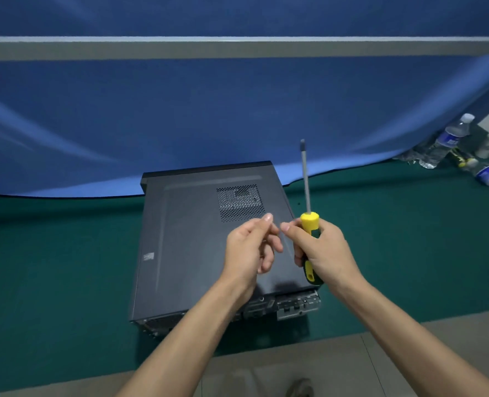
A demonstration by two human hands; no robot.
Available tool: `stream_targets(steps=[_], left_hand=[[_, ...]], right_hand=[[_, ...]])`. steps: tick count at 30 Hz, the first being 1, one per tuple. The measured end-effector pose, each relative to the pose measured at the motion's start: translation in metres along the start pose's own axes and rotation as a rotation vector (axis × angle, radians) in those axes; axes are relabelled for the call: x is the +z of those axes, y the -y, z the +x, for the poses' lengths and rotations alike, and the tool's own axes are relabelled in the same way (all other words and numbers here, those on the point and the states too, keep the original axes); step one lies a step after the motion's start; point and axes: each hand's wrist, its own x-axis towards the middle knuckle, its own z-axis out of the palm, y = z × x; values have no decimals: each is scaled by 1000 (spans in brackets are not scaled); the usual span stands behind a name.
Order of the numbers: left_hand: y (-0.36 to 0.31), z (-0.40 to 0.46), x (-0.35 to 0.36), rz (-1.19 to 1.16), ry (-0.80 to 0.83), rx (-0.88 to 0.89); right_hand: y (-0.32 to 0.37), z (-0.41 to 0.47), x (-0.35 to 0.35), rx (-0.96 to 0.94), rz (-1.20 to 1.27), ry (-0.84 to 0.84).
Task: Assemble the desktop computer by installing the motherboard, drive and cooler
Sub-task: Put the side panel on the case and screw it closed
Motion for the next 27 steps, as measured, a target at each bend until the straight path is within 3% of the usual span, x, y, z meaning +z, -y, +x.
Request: stream_targets(steps=[3,5,12,17,27], left_hand=[[-3,-15,-9,-235,-153,-52],[-3,-24,-15,-377,-218,-86],[8,-48,-12,-728,-309,-163],[28,-68,11,-750,-333,-187],[62,-99,51,-686,-330,-149]], right_hand=[[-7,-17,-9,21,-169,49],[-14,-28,-19,-80,-375,81],[-30,-55,-61,-252,-794,213],[-47,-73,-96,-316,-968,228],[-70,-102,-130,-282,-917,248]])
